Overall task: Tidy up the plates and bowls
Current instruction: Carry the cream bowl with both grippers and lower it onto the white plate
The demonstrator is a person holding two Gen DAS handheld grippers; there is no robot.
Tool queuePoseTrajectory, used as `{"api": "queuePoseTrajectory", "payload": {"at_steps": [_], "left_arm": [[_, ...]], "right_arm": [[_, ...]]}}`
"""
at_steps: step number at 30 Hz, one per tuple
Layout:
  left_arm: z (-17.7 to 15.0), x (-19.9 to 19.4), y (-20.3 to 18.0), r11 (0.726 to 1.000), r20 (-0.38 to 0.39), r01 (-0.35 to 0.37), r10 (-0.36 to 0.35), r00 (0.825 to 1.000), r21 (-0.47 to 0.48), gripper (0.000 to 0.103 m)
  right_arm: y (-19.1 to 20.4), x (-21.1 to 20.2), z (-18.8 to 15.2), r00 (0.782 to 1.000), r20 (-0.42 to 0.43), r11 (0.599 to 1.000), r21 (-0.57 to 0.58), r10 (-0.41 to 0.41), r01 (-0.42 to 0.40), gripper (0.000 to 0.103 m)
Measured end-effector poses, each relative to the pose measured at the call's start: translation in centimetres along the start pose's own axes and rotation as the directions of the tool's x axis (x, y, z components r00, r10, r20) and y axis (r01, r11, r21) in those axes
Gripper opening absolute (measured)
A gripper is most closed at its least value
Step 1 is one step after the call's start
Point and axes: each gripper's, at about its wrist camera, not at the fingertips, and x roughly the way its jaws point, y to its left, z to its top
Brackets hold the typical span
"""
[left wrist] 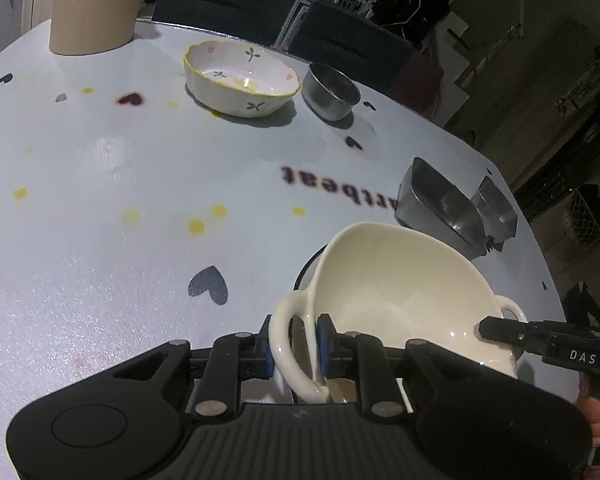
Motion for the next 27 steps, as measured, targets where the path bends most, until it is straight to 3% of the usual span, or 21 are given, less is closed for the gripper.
{"api": "queuePoseTrajectory", "payload": {"at_steps": [27], "left_arm": [[-0.2,1.3,0.1,1.0,-0.018,-0.007,0.007,1.0,0.021,0.025]], "right_arm": [[0.2,0.4,0.3,0.999,-0.032,0.999,-0.024,-0.026,0.026,0.031]]}}
